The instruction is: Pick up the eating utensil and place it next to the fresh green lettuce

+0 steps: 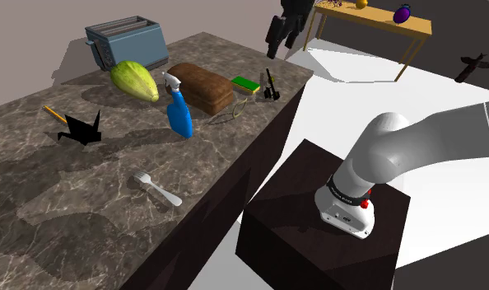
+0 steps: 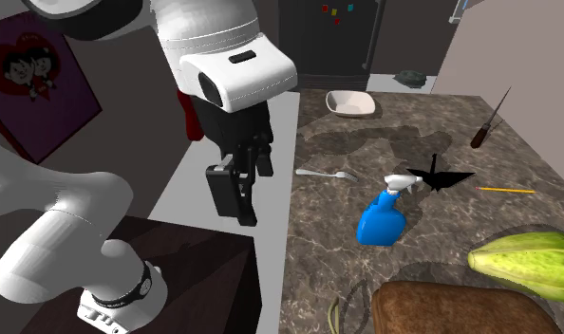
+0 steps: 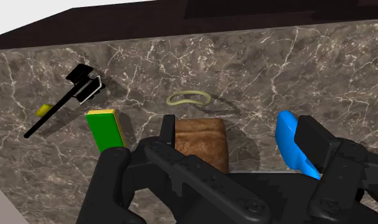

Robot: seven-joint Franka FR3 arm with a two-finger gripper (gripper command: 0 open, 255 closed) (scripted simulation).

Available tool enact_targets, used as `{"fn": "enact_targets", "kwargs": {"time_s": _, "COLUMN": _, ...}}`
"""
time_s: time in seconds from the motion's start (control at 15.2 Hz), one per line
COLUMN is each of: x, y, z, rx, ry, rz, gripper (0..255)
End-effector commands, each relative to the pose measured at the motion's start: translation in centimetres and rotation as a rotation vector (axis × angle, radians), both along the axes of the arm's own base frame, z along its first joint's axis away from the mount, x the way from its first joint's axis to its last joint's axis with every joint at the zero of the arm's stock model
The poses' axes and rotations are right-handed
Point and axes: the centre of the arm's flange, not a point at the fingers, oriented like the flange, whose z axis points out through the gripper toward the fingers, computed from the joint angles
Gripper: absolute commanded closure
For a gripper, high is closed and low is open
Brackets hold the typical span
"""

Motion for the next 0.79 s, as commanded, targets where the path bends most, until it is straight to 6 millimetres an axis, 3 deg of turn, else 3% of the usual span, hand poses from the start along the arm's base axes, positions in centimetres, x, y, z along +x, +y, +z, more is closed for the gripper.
{"fn": "enact_targets", "kwargs": {"time_s": 0.0, "x": 0.0, "y": 0.0, "z": 0.0, "rx": 0.0, "ry": 0.0, "rz": 0.0, "gripper": 0}}
{"fn": "enact_targets", "kwargs": {"time_s": 0.73, "x": 2.7, "y": 12.0, "z": -8.1, "rx": -0.018, "ry": -0.012, "rz": 0.013, "gripper": 0}}
